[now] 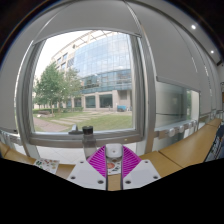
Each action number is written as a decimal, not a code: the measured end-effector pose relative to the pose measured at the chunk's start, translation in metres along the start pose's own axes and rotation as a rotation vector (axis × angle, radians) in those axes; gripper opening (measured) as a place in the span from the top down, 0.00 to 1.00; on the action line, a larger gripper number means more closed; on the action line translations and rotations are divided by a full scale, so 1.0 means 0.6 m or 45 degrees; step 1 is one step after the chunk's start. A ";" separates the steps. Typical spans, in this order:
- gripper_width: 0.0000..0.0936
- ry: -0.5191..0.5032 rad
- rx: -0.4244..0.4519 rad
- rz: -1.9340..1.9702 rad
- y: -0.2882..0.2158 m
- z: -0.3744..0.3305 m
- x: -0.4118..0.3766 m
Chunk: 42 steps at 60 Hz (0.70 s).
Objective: Unplug charger
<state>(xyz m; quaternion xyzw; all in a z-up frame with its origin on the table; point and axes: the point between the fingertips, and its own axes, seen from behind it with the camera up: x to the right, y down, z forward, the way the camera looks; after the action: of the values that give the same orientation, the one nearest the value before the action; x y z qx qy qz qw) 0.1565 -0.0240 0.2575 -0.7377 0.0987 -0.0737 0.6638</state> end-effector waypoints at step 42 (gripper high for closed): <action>0.41 -0.138 -0.514 0.004 0.403 0.107 0.123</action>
<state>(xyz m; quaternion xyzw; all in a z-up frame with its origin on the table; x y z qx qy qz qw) 0.2320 -0.0041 0.0086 -0.8585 0.0769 -0.0115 0.5069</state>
